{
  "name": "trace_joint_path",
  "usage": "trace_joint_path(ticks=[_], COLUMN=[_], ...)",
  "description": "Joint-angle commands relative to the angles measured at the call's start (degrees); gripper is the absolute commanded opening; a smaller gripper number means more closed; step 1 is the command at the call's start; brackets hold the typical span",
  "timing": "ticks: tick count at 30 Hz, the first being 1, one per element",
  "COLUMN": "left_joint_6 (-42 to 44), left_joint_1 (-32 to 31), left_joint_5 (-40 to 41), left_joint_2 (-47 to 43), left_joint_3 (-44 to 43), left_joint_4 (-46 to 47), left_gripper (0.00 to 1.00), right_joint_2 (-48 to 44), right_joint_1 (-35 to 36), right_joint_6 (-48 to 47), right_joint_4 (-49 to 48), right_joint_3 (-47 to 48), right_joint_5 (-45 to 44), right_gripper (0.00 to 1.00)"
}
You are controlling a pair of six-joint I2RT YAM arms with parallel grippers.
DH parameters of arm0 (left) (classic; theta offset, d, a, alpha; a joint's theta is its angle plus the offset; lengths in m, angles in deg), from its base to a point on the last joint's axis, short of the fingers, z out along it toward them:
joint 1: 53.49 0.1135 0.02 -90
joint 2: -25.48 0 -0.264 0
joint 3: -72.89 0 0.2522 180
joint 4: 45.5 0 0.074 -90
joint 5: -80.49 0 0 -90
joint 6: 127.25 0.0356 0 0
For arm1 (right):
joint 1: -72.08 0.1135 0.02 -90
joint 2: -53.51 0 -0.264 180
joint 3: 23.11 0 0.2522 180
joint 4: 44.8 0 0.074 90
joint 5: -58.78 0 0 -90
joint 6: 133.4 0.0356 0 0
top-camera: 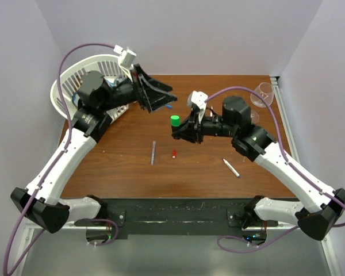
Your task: Insert the pens into the pen caps
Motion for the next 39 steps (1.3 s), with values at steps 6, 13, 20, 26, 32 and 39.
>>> trace_joint_path(ticks=[6, 13, 20, 26, 32, 39], left_joint_6=[11.6, 14.7, 16.8, 19.3, 20.0, 19.4], left_joint_1=[2.0, 2.0, 2.0, 2.0, 2.0, 2.0], left_joint_5=[28.6, 45.0, 48.9, 52.9, 54.0, 55.1], left_joint_2=[-7.5, -20.1, -28.4, -32.2, -36.1, -34.5], left_joint_3=[1.7, 22.9, 35.2, 39.0, 40.0, 39.0], left_joint_4=[-20.7, -26.5, -24.2, -23.1, -22.8, -25.5], left_gripper=[1.0, 1.0, 1.0, 1.0, 1.0, 1.0], right_joint_2=[6.5, 20.9, 33.2, 42.3, 45.4, 45.4], right_joint_1=[-0.1, 0.6, 3.6, 5.4, 6.6, 6.9], right_joint_6=[24.5, 40.3, 46.9, 49.2, 53.6, 57.0], right_joint_4=[-8.4, -6.1, 0.8, 3.9, 8.3, 12.9], right_joint_3=[-8.8, -5.2, 0.9, 5.7, 7.3, 8.5], right_joint_5=[-17.6, -29.2, -35.7, -36.7, -38.6, -40.4], right_gripper=[0.0, 0.0, 0.04, 0.05, 0.07, 0.24])
